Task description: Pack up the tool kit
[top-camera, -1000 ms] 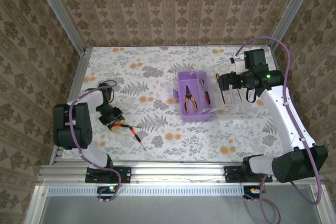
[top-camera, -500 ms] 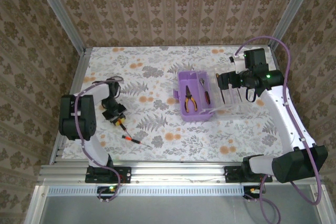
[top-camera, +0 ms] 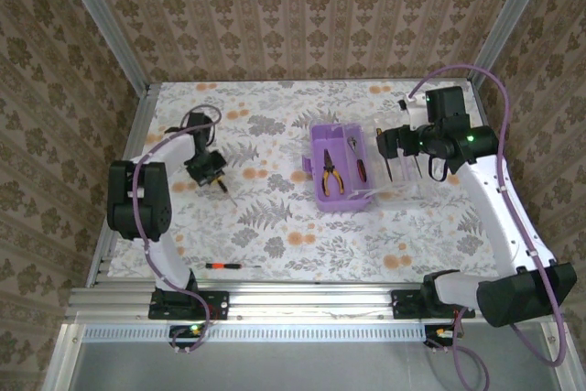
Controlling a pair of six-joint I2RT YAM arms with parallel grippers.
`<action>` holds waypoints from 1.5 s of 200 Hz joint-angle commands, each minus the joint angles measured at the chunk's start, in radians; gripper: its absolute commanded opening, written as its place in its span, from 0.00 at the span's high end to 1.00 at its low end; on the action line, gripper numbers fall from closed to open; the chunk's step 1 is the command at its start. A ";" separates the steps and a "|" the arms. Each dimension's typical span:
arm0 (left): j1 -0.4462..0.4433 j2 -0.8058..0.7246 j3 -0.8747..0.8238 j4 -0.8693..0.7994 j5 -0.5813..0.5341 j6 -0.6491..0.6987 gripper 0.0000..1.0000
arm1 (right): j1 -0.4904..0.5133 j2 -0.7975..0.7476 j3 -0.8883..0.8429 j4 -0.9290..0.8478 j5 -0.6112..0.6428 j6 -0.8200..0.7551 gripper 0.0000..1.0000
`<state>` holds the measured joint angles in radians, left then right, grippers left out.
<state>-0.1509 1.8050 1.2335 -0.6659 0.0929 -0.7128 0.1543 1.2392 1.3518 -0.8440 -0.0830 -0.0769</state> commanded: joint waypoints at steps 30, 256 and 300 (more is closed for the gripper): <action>-0.082 -0.166 0.093 -0.003 0.014 0.131 1.00 | 0.094 -0.056 -0.022 -0.021 -0.229 -0.022 0.00; -0.524 -0.133 0.437 0.150 0.516 0.064 1.00 | 0.346 0.212 0.020 0.352 -0.322 0.242 0.54; -0.524 -0.127 0.453 0.152 0.519 0.061 1.00 | 0.349 0.200 0.030 0.312 -0.279 0.221 0.81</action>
<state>-0.6670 1.6699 1.6398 -0.5529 0.5877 -0.6361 0.4927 1.4403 1.3518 -0.5045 -0.3771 0.1604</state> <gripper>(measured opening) 0.068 0.210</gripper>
